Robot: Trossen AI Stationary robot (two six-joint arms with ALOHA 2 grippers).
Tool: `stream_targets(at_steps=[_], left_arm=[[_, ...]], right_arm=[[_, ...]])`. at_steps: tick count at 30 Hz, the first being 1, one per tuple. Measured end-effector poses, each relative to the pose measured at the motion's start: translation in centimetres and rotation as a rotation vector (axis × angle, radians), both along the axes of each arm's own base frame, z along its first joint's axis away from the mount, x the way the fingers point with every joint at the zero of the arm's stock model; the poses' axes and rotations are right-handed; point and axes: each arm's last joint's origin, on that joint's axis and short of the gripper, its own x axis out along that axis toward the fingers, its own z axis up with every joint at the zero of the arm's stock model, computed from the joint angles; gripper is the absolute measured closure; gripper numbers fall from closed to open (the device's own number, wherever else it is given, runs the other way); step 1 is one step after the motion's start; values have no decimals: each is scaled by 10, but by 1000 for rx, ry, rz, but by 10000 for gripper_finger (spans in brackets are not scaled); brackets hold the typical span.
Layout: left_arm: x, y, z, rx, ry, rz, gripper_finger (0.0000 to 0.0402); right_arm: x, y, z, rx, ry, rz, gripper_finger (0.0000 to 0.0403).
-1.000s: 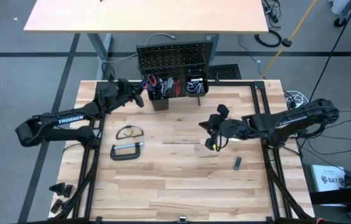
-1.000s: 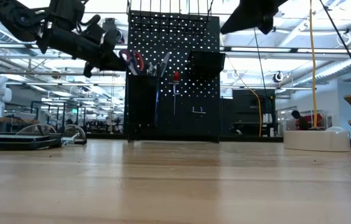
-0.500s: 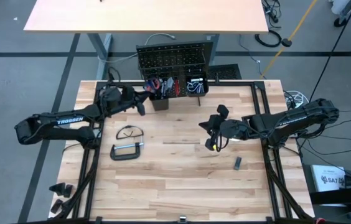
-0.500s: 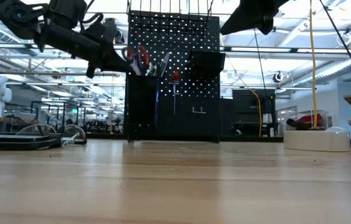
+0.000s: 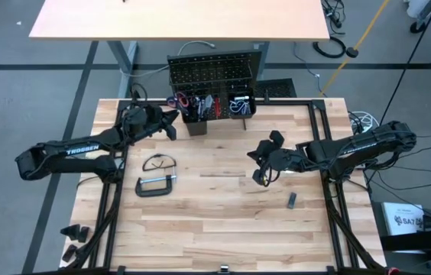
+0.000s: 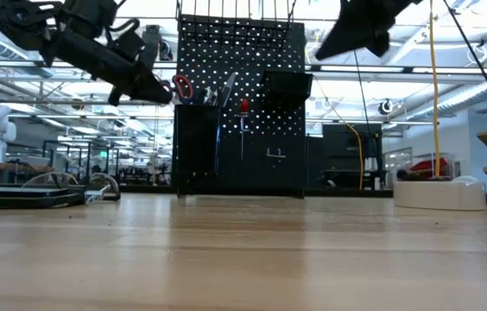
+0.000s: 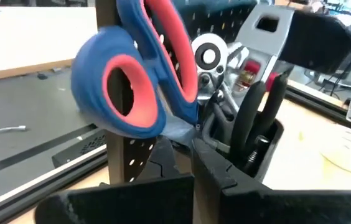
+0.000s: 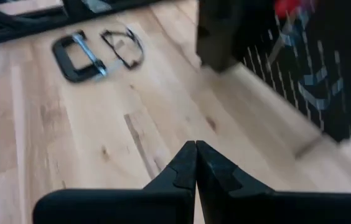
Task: Hang tools onto peg board
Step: Put the scissors on the left black bin on the peg board, then put the object on the right black bin on the peg board
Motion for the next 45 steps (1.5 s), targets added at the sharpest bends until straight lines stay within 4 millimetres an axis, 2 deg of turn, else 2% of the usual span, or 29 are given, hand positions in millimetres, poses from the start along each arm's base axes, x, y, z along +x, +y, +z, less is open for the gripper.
stream_targets(at_steps=[5, 10, 18, 22, 26, 33, 37, 45], left_arm=[[-14, -10, 11, 0, -27, -38, 402], [-22, -30, 18, -14, -35, -164, 402], [-11, -69, 12, -27, -44, -445, 402], [-6, -88, 12, -17, -48, -565, 402], [-4, -104, 15, 72, -53, -674, 402], [-5, -116, 14, 133, -27, -756, 402], [-5, -116, 14, 165, -20, -763, 402], [-5, -116, 14, 262, 8, -781, 402]], right_arm=[[-6, 1, -6, 137, 13, -110, 403], [-6, 13, -6, 309, -26, -101, 403], [-5, 39, -17, 597, -25, -177, 403], [1, 54, -32, 757, 58, -210, 403], [8, 66, -50, 885, 165, -249, 403], [14, 78, -73, 1058, 368, -290, 401], [9, 77, -74, 1099, 424, -361, 375], [-24, 73, -66, 1077, 570, -575, 280]])
